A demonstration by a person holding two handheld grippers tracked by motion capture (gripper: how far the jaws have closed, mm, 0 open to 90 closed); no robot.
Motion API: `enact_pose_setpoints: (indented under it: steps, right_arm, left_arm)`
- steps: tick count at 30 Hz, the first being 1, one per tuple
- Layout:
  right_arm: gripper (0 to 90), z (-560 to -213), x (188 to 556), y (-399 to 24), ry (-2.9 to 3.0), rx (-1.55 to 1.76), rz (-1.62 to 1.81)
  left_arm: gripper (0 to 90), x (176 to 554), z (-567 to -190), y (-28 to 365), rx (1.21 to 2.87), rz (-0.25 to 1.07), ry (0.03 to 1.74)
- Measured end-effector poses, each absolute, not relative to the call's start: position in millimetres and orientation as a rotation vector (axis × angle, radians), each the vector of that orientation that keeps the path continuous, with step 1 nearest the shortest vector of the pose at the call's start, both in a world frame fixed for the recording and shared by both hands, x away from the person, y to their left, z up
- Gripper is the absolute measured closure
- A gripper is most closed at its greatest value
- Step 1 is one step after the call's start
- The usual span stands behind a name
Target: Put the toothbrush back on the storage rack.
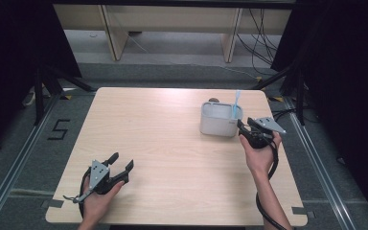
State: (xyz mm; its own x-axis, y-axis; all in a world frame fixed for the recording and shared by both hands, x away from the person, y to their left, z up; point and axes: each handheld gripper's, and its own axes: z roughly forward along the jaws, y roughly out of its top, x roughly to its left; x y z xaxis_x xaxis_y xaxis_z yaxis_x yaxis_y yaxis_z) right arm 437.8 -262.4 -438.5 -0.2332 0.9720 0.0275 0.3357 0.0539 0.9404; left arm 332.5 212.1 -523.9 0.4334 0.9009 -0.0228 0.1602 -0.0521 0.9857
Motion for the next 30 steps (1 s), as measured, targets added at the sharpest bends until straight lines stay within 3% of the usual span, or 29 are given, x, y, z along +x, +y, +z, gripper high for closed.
enact_pose_setpoints:
  steps: [30]
  right_arm:
    - [53.9,-491,376,-272,1.789,1.345,1.186]
  left_arm:
    - [34.2,334,-525,212,1.508,0.794,0.963]
